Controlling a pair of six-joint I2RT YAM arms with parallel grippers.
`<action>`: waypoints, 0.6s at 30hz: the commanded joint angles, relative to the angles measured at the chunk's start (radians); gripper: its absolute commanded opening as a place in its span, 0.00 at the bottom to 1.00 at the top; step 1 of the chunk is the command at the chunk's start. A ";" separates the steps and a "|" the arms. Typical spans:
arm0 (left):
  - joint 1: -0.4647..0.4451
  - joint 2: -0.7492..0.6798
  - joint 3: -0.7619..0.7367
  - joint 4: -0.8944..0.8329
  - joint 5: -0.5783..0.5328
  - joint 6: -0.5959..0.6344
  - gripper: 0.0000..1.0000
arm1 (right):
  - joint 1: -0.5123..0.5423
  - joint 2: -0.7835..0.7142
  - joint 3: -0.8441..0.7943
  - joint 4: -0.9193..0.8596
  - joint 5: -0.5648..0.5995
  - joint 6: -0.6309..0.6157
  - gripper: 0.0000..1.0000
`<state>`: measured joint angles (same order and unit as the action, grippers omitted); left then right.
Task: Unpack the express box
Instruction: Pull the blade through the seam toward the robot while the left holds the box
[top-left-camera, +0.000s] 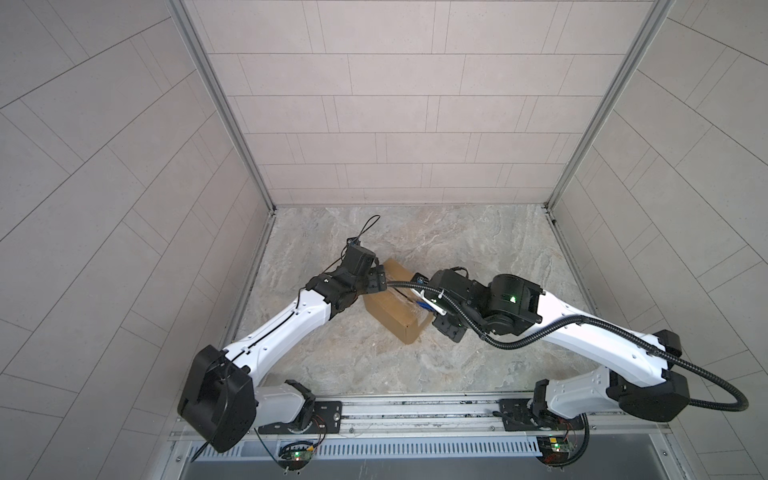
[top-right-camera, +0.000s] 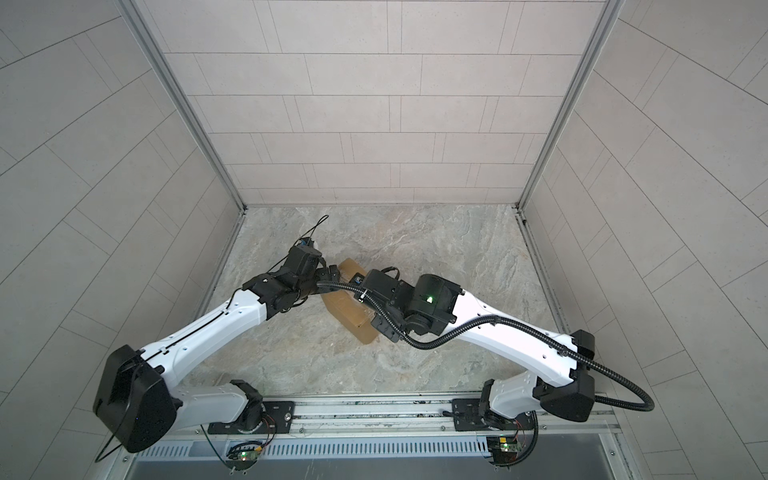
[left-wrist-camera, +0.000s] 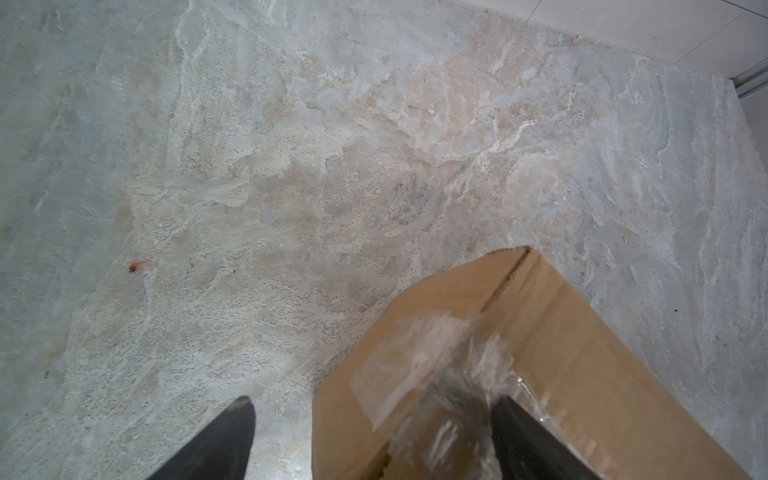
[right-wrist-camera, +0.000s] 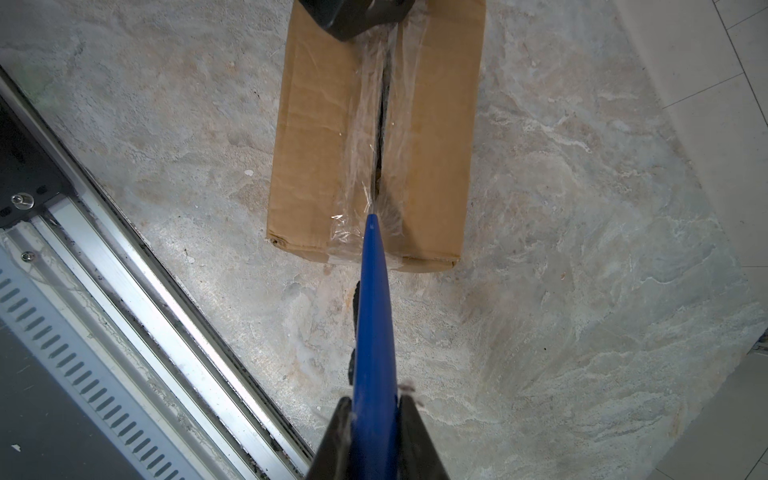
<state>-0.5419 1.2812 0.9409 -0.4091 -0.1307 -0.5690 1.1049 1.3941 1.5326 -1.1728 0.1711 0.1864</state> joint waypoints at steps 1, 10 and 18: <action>0.009 -0.024 -0.030 -0.100 -0.030 0.009 0.91 | 0.000 0.036 0.020 0.026 0.002 -0.027 0.00; 0.009 -0.078 0.096 -0.133 0.012 0.058 0.92 | -0.007 0.048 0.014 0.051 -0.009 -0.035 0.00; -0.005 -0.007 0.113 -0.120 0.028 0.095 0.92 | -0.007 0.045 0.011 0.045 0.014 -0.031 0.00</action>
<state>-0.5385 1.2362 1.0496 -0.5076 -0.1055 -0.5003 1.0985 1.4292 1.5463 -1.1236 0.1825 0.1650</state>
